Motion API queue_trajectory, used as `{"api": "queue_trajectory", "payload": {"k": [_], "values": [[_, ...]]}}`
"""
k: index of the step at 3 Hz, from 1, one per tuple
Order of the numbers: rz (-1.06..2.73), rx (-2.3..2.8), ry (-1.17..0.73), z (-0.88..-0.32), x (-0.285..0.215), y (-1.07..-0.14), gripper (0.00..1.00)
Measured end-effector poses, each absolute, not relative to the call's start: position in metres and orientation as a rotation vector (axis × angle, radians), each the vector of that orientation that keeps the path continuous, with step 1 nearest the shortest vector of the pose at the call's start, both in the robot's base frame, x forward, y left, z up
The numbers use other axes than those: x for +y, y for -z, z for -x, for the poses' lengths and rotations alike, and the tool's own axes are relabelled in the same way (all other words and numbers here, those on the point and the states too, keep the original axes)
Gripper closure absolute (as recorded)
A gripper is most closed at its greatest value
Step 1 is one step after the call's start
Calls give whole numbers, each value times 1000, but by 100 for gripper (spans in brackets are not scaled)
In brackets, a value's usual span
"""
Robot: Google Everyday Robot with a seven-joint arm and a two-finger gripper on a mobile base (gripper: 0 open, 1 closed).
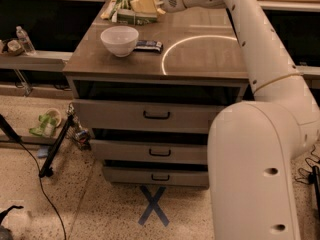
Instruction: Place green jalapeno chip bag into white bowl
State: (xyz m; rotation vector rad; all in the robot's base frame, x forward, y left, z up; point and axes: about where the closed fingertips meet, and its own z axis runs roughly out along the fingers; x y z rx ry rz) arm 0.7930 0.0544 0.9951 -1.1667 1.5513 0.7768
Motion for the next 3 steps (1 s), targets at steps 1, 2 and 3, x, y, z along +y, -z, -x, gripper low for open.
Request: {"api": "queue_trajectory", "payload": {"k": [1, 2, 3], "values": [[1199, 1538, -780, -796, 70, -996, 100], [1216, 1523, -817, -796, 91, -995, 82], [1230, 1515, -850, -794, 104, -994, 59]]}}
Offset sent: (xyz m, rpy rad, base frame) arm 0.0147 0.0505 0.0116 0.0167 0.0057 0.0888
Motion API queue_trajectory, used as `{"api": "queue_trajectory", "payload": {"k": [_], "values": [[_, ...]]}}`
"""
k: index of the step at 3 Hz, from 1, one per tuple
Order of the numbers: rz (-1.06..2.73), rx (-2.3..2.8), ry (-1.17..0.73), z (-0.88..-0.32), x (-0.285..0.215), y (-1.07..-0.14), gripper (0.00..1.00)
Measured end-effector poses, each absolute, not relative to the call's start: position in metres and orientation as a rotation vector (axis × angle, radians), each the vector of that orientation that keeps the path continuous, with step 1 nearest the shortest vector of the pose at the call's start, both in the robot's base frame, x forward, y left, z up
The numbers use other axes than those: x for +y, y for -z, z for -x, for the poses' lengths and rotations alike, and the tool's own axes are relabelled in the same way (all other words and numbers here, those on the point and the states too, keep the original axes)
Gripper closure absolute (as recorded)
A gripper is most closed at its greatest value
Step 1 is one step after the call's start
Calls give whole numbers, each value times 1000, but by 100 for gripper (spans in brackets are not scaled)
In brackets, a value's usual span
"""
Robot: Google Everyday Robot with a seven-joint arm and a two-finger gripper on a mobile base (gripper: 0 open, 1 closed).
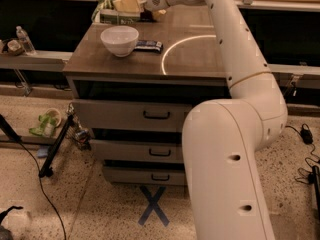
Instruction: Place green jalapeno chip bag into white bowl
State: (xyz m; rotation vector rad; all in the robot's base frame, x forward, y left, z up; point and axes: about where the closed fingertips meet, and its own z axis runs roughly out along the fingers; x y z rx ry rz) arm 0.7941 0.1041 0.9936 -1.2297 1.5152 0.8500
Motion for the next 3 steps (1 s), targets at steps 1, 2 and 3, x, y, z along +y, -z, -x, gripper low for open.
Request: {"api": "queue_trajectory", "payload": {"k": [1, 2, 3], "values": [[1232, 1514, -867, -794, 109, -993, 28], [1233, 1512, -869, -795, 110, -994, 5], [1204, 1519, -855, -799, 97, -997, 0]]}}
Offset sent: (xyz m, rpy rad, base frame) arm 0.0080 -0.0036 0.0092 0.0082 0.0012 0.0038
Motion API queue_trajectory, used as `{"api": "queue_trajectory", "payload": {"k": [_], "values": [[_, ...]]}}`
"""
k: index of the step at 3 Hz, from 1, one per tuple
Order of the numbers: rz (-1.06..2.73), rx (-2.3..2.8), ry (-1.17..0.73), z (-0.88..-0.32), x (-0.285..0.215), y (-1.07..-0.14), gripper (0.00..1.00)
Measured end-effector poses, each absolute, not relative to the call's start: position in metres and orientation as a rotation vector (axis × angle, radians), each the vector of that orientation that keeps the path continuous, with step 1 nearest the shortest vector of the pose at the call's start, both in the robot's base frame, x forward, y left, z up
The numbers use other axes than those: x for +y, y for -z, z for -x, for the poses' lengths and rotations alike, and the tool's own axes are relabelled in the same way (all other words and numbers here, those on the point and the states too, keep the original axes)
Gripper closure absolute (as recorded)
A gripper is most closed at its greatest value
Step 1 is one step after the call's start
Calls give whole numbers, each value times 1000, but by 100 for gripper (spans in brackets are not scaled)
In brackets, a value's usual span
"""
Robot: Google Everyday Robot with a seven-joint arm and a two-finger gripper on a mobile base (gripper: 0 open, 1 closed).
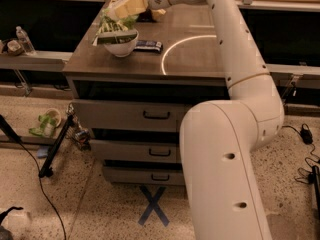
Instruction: Place green jalapeno chip bag into white bowl
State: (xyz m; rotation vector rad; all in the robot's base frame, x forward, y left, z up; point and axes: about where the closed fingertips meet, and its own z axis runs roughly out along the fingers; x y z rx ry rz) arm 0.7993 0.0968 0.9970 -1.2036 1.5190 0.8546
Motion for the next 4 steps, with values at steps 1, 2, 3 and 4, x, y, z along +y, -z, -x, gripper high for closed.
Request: {"api": "queue_trajectory", "payload": {"k": [1, 2, 3, 4], "values": [[1135, 1652, -687, -808, 10, -996, 0], [1095, 1760, -536, -807, -61, -995, 0], [1008, 1859, -412, -797, -135, -1003, 0], [881, 1943, -326, -788, -196, -1010, 0]]}}
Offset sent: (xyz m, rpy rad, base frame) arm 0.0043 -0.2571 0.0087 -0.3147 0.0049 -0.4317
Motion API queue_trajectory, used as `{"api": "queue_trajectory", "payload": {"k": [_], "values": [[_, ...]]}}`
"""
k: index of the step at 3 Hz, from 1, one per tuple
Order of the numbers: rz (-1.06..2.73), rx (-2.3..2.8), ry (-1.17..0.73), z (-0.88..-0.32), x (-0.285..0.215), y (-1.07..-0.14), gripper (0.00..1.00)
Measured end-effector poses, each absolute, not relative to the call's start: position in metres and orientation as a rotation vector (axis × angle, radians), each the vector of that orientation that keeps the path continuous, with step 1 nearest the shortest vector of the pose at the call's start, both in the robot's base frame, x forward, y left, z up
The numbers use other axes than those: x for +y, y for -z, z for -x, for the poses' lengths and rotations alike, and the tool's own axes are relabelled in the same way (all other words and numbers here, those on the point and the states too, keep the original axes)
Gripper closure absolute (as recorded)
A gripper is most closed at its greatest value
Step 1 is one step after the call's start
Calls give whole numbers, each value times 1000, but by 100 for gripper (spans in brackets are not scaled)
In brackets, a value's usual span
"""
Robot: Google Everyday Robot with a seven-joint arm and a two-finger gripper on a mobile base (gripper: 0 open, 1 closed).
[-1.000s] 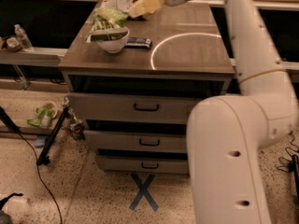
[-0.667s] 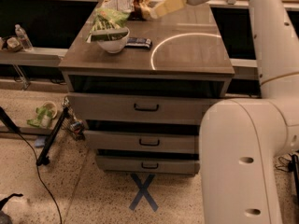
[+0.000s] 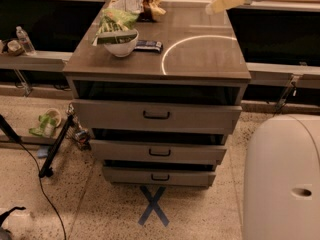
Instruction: Place green jalapeno chip bag into white bowl
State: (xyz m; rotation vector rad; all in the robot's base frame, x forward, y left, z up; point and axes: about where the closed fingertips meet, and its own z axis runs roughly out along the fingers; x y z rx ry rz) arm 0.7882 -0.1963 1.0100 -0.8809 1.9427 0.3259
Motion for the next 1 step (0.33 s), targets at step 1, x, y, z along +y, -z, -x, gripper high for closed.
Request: {"api": "queue_trajectory", "payload": {"k": [1], "values": [[859, 1957, -318, -787, -205, -1010, 0]]}}
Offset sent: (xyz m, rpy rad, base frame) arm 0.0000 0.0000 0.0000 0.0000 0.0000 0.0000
